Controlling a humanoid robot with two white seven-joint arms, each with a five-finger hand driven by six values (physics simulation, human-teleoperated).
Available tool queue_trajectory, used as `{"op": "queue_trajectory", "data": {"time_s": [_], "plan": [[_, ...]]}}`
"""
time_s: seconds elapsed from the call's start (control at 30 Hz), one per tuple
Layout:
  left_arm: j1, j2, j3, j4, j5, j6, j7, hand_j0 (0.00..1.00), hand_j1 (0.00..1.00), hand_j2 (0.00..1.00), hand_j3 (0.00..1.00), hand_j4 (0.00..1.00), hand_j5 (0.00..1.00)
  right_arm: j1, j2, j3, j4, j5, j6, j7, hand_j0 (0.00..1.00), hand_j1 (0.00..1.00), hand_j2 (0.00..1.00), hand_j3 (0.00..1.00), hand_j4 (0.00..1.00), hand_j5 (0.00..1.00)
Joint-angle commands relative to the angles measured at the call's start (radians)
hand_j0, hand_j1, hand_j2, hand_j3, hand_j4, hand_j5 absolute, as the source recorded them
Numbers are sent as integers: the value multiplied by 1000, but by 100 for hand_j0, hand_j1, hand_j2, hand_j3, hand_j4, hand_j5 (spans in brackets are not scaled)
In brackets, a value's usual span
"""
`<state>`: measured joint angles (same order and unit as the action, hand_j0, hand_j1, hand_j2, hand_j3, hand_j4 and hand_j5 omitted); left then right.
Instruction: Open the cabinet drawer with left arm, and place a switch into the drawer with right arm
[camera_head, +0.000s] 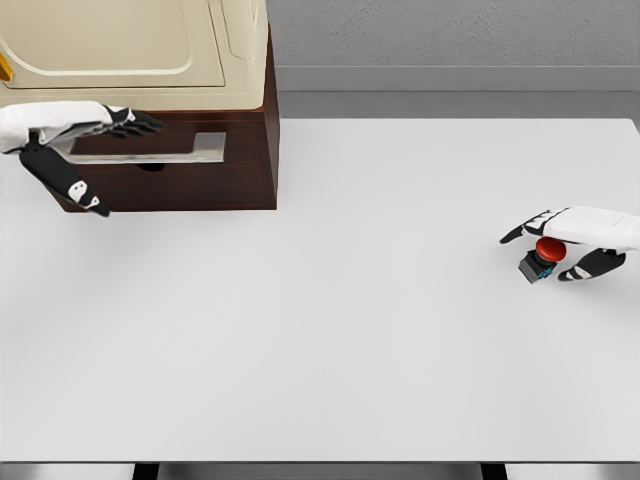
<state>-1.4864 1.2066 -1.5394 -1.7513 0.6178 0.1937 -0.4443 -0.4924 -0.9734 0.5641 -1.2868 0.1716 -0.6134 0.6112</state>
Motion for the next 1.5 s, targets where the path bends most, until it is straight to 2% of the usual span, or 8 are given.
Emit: {"op": "queue_trajectory", "data": {"time_s": [0.0, 0.17, 0.23, 0.27, 0.33, 0.7, 0.87, 1.47], "plan": [[0, 8, 7, 2, 0, 0, -1, 100, 100, 100, 100, 100, 100, 0, -2, -1, 0, -6, 3, 0, 83, 83, 83, 83, 83, 83], [2, 5, 8, 6, 2, 0, 1, 100, 100, 100, 100, 100, 100, 0, -2, -1, 0, -6, 3, 0, 73, 73, 73, 73, 73, 73], [5, 5, 8, 7, 0, 1, 4, 100, 100, 100, 100, 100, 100, -3, -2, -1, -2, -6, 3, 0, 72, 72, 72, 72, 72, 72], [26, 5, 16, 7, 0, 1, 4, 100, 100, 100, 100, 100, 100, -2, -2, -3, -3, -6, 3, 0, 72, 72, 72, 72, 72, 72], [92, 10, 88, 7, 0, 1, 4, 100, 100, 100, 100, 100, 100, -2, -2, -3, -3, -6, 3, 0, 72, 72, 72, 72, 72, 72], [110, 22, 91, 4, 3, 1, 4, 100, 100, 100, 100, 100, 100, 2, -2, -1, -2, -7, 3, 0, 68, 68, 68, 68, 68, 68], [110, 31, 91, 3, 3, 1, 4, 100, 100, 100, 100, 100, 100, 0, -2, -3, -3, -7, 3, 0, 59, 59, 59, 59, 59, 59], [126, 47, 91, -7, 5, 23, -8, 100, 100, 100, 100, 100, 100, -15, 2, -7, -19, -7, 3, 0, 56, 56, 56, 56, 56, 56]]}}
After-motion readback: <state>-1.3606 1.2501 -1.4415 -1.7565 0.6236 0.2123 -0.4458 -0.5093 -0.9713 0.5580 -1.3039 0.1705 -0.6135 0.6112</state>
